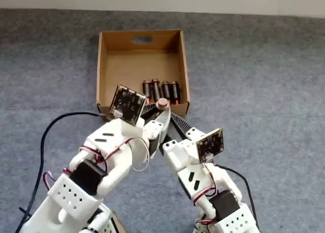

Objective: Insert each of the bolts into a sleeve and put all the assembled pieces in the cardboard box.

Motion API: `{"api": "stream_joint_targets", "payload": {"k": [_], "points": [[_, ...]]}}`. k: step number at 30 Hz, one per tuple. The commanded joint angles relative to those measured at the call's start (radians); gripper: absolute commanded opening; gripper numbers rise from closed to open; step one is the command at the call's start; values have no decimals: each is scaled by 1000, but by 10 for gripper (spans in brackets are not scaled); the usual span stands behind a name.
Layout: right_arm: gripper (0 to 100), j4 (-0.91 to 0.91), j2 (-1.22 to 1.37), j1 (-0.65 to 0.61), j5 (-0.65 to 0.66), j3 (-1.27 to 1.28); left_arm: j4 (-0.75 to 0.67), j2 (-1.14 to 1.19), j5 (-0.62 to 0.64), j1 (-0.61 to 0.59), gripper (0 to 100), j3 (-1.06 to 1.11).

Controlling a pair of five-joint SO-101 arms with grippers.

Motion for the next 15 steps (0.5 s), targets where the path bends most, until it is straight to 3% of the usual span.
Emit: {"api": "stream_joint_targets", "payload": {"k": [1, 8, 15], "points": [[6, -8, -16, -4, 6, 15, 114, 10, 0, -15, 9, -90], [6, -8, -16, -4, 6, 15, 184, 8, 0, -15, 19, -91], [6, -8, -16, -4, 6, 15, 256, 8, 2, -10, 178, -171]]}}
